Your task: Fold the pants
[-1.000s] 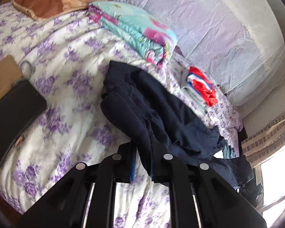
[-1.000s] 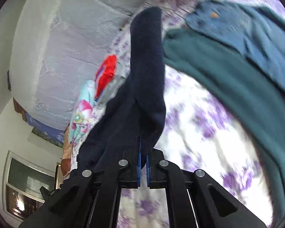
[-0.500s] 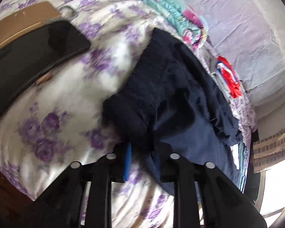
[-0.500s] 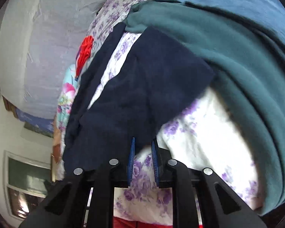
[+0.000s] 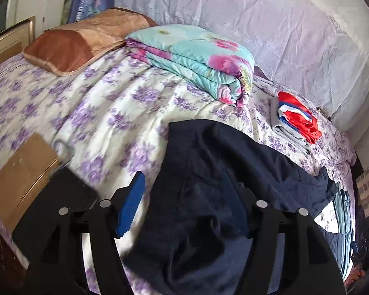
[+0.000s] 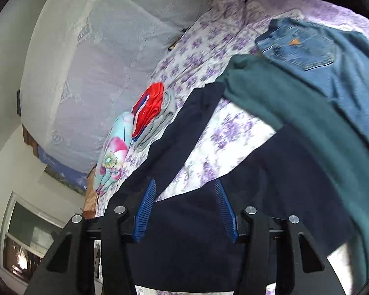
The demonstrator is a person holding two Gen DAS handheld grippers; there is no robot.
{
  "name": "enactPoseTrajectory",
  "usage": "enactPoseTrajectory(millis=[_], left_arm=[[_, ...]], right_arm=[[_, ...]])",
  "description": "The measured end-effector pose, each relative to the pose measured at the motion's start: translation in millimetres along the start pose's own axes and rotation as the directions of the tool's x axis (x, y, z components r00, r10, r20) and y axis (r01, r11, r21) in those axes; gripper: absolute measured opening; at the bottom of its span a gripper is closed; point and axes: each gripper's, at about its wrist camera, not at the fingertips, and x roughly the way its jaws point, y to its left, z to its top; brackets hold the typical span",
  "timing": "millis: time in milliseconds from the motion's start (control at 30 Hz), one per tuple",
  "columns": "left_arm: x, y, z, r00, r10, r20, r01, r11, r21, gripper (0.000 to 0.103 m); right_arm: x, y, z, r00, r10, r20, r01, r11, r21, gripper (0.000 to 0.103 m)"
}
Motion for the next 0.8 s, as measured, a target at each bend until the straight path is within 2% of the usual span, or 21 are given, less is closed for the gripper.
enactPoseTrajectory(millis=[67, 133, 167, 267, 367, 500, 567, 600, 633, 700, 733, 767, 800], left_arm=[[33.5, -4.1, 22.8, 0.999, -0.008, -0.034, 0.007, 1.0, -0.013, 0.062], [70.9, 0.1, 39.9, 0.997, -0.007, -0.083, 0.002, 0.998, -0.062, 0.055], [87.0, 2.9, 45.2, 0.994, -0.007, -0.109, -0.002, 0.996, -0.084, 0.047], [129.1, 10.2, 52.6, 0.984, -0.015, -0.18, -0.006, 0.993, -0.117, 0.038], [153.1, 10.2, 56.3, 0.98, 0.024, -0.197, -0.044, 0.994, -0.1, 0.038], [166.0, 13.7, 58.7, 0.979, 0.014, -0.202, -0.039, 0.992, -0.12, 0.04], [164.3, 14.1, 59.4, 0.983, 0.012, -0.183, -0.033, 0.993, -0.117, 0.039], [162.8, 13.7, 59.1, 0.985, 0.019, -0.169, -0.039, 0.993, -0.112, 0.034], [159.7, 13.4, 59.3, 0.988, 0.042, -0.149, -0.058, 0.993, -0.102, 0.028], [152.2, 11.6, 61.3, 0.991, 0.087, -0.102, -0.095, 0.993, -0.071, 0.0], [147.6, 13.1, 63.4, 0.994, 0.071, -0.086, -0.077, 0.994, -0.077, 0.0], [143.7, 15.6, 65.3, 0.995, 0.058, -0.075, -0.065, 0.993, -0.094, 0.0], [142.6, 17.1, 66.8, 0.996, 0.057, -0.076, -0.064, 0.993, -0.103, 0.0]], right_arm=[[15.2, 10.7, -2.4, 0.999, -0.002, -0.045, 0.001, 1.0, -0.03, 0.051], [26.6, 18.9, -2.2, 0.997, -0.016, -0.075, 0.012, 0.999, -0.052, 0.052], [29.8, 20.5, -5.4, 0.996, -0.021, -0.088, 0.015, 0.998, -0.062, 0.051], [42.3, 22.8, -1.9, 0.993, -0.037, -0.108, 0.029, 0.996, -0.081, 0.052], [62.6, 30.9, 6.7, 0.991, -0.046, -0.129, 0.031, 0.993, -0.116, 0.052], [109.5, 54.2, 22.6, 0.983, -0.029, -0.179, -0.002, 0.985, -0.171, 0.052], [134.3, 75.4, 28.8, 0.981, -0.048, -0.188, -0.004, 0.964, -0.267, 0.052], [148.7, 88.7, 31.4, 0.98, -0.072, -0.188, 0.003, 0.939, -0.343, 0.052], [162.8, 100.9, 33.5, 0.977, -0.101, -0.188, 0.013, 0.908, -0.419, 0.052], [188.9, 119.0, 40.1, 0.972, -0.167, -0.166, 0.049, 0.834, -0.549, 0.05], [197.2, 122.0, 48.1, 0.973, -0.193, -0.127, 0.084, 0.809, -0.582, 0.05], [202.3, 119.4, 61.0, 0.974, -0.212, -0.086, 0.124, 0.806, -0.578, 0.05], [204.3, 110.9, 77.1, 0.973, -0.224, -0.056, 0.159, 0.826, -0.54, 0.05]])
